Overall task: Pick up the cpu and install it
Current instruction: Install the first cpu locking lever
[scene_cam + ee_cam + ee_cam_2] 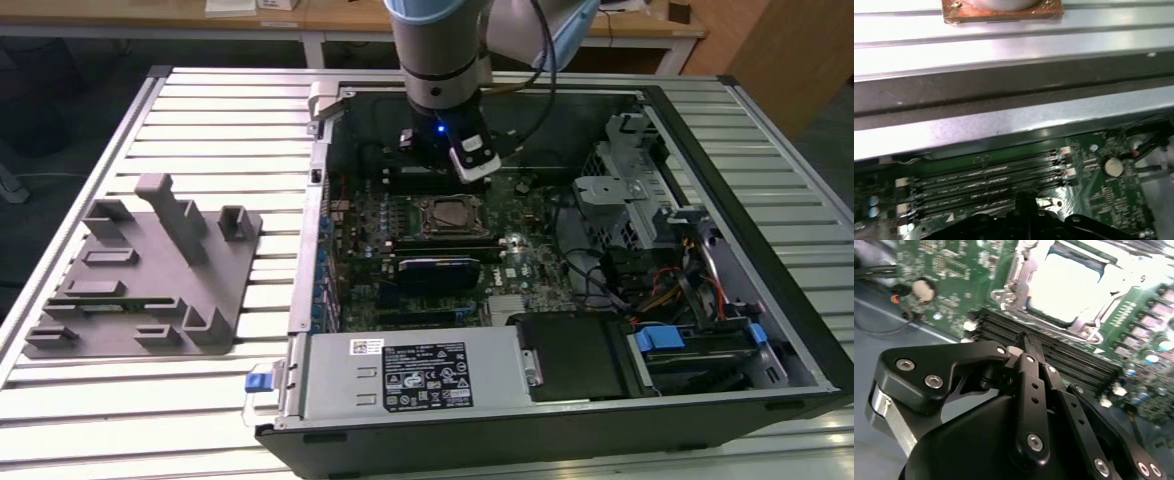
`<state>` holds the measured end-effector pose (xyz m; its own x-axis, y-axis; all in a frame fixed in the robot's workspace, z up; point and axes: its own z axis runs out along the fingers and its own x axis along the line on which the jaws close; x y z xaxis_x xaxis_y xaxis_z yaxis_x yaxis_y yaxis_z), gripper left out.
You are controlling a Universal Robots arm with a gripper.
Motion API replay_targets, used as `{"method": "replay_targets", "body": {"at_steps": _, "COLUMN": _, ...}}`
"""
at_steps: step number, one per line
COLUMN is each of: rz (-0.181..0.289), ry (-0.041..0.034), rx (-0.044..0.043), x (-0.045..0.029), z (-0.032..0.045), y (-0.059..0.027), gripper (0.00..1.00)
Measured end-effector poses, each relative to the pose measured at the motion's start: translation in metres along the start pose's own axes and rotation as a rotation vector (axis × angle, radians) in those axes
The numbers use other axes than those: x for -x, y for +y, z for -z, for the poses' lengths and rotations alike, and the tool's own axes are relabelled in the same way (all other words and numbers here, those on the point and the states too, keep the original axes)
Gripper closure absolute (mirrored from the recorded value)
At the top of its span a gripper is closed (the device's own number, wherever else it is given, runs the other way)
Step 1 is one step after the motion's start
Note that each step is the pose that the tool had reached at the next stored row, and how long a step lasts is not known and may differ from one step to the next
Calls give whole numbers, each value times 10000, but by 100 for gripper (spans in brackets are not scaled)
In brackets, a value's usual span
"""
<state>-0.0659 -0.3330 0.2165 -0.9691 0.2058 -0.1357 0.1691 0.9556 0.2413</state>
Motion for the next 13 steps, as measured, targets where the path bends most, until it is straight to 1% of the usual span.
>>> {"method": "replay_targets", "body": {"at_steps": 1, "rz": -21, "ry": 136, "rx": -92, "x": 4, "z": -1, "y": 1, "gripper": 89}}
{"method": "replay_targets", "body": {"at_steps": 2, "rz": -38, "ry": 241, "rx": -171, "x": 8, "z": -3, "y": 2, "gripper": 89}}
{"method": "replay_targets", "body": {"at_steps": 3, "rz": -48, "ry": 329, "rx": -253, "x": 11, "z": -5, "y": 2, "gripper": 89}}
{"method": "replay_targets", "body": {"at_steps": 5, "rz": -66, "ry": 512, "rx": -460, "x": 20, "z": -9, "y": 4, "gripper": 89}}
{"method": "replay_targets", "body": {"at_steps": 6, "rz": -68, "ry": 572, "rx": -561, "x": 23, "z": -10, "y": 6, "gripper": 89}}
{"method": "replay_targets", "body": {"at_steps": 7, "rz": -68, "ry": 577, "rx": -580, "x": 23, "z": -10, "y": 5, "gripper": 89}}
{"method": "replay_targets", "body": {"at_steps": 10, "rz": -64, "ry": 576, "rx": -599, "x": 24, "z": -10, "y": 5, "gripper": 89}}
{"method": "replay_targets", "body": {"at_steps": 11, "rz": -61, "ry": 571, "rx": -623, "x": 23, "z": -11, "y": 6, "gripper": 89}}
{"method": "replay_targets", "body": {"at_steps": 13, "rz": -34, "ry": 537, "rx": -802, "x": 23, "z": -10, "y": 8, "gripper": 89}}
